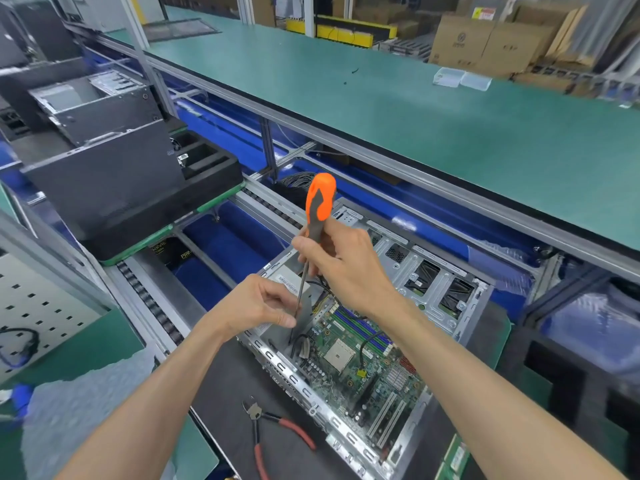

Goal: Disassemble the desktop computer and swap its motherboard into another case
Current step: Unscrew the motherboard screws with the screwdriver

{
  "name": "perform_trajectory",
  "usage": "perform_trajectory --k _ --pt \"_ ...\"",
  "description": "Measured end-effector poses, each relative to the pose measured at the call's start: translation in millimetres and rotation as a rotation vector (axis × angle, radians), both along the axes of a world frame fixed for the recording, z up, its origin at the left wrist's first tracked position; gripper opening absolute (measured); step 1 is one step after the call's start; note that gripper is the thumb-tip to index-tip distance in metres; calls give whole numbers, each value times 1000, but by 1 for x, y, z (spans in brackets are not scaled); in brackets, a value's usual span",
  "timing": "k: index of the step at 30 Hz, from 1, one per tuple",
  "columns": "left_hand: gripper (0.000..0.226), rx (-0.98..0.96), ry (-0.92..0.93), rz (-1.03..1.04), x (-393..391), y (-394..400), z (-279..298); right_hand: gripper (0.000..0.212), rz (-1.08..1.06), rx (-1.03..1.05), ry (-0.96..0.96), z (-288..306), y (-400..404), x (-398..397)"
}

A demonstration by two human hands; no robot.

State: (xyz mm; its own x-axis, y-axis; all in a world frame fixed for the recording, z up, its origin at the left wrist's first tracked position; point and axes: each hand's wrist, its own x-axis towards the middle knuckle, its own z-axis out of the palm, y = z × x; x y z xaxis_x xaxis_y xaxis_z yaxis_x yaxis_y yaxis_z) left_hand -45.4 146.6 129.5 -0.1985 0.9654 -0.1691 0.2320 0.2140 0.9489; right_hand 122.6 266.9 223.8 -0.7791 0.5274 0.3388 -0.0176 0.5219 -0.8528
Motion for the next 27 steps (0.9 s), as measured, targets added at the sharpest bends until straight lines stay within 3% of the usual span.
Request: perform_trajectory --k 5,11,15,18,22,27 --pt "33 -13 88 -45 1 1 -1 16 -59 52 31 18 7 10" --pt "50 -46 525 -11 29 9 -9 24 -101 67 27 20 13 21" --pt "56 -125 622 -123 52 22 -13 29 -134 81 23 20 17 29" --pt "47 -232 676 -172 63 33 -19 27 -153 75 25 21 20 36" --pt "11 -251 674 -169 67 43 -25 27 -170 64 29 23 23 44" --pt "9 -303 693 -180 65 51 -34 25 -207 81 28 28 27 50"
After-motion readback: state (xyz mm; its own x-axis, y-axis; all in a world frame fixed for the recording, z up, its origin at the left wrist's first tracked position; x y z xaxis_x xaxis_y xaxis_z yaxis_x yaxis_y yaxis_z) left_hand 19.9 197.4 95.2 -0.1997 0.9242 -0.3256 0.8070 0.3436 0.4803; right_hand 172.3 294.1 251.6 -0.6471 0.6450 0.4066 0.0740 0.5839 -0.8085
